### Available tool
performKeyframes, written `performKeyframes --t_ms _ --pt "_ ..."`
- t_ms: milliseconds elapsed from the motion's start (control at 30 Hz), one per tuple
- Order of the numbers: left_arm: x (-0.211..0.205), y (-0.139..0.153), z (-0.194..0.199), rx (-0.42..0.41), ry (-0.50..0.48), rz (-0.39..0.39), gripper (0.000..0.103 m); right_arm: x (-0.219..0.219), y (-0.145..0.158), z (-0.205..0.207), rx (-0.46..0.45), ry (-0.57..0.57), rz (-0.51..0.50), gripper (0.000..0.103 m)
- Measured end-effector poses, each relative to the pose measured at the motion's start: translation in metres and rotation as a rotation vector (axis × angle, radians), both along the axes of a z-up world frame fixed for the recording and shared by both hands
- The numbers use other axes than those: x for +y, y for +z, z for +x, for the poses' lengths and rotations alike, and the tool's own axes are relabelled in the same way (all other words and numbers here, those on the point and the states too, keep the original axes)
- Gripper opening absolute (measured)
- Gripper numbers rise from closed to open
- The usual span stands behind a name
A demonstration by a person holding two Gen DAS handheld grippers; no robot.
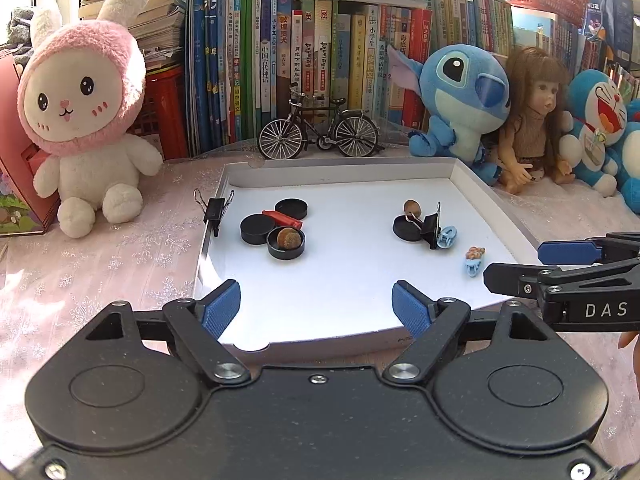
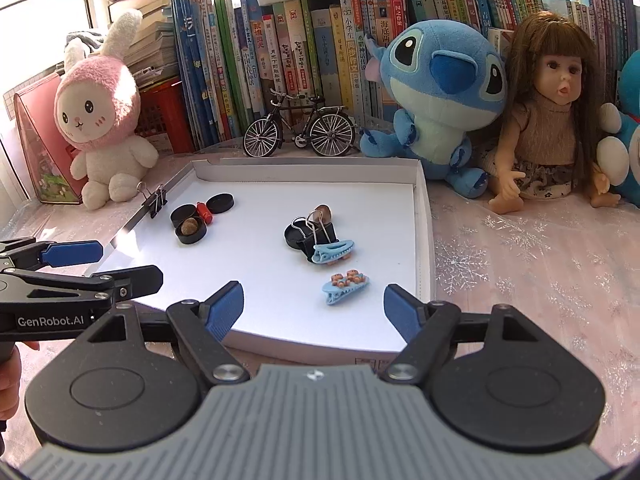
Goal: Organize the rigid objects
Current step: 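Move both open grippers back toward the red crayon and glass marble on the table, then grasp the red crayon with the left gripper while the right grasps the clear glass marble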
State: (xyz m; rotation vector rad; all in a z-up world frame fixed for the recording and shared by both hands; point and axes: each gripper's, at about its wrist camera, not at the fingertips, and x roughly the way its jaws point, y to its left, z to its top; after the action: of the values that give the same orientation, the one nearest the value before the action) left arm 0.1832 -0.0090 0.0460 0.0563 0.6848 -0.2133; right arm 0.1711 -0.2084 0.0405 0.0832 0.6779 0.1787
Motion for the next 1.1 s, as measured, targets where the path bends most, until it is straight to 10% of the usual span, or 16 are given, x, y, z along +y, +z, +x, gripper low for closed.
performKeyframes --t_ms 1100 --pt "-0.028 -0.025 -0.136 0.009 -0.186 -0.080 0.086 -0.014 -0.037 -0.172 -0.176 -0.081 -0.137 0.088"
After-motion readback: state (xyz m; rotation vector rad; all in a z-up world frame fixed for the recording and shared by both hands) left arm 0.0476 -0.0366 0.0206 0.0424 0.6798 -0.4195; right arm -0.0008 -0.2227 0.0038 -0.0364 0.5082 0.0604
